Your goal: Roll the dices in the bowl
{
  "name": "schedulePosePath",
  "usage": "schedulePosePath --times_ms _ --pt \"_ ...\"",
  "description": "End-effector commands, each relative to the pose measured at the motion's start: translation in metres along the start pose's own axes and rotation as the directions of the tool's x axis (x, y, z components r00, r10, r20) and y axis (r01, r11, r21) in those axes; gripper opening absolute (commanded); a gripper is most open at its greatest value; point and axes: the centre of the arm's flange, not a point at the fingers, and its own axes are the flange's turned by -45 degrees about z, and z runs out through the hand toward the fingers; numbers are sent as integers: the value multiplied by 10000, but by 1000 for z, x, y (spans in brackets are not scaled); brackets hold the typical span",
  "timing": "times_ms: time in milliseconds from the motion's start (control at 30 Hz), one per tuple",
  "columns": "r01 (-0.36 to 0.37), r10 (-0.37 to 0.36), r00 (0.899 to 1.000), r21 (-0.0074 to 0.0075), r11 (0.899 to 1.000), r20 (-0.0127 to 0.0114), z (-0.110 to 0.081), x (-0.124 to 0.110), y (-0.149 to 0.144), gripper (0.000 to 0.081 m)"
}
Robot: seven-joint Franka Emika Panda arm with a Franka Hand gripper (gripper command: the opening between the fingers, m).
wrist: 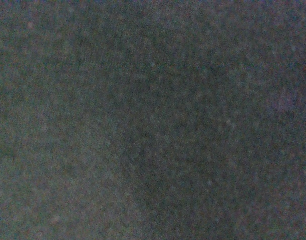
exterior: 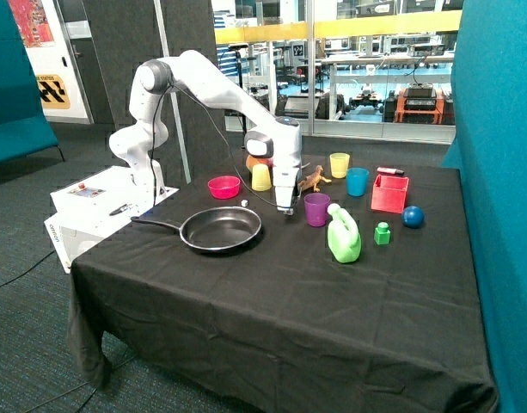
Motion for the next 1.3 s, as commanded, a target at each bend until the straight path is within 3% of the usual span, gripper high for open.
schedulePosePath --times_ms 0,733,867,933,1000,1267 --pt "-142 142 9999 20 9999 86 1 11 2 314" --pt "-580 580 9983 16 9983 87 5 13 12 275" --pt "-564 564 9984 16 9984 87 5 12 11 198" --pt "-552 552 9984 16 9985 87 5 11 10 84" --pt "-550 550 9984 16 9985 87 4 9 9 21" --pt "-505 505 9987 17 9987 87 3 3 4 0"
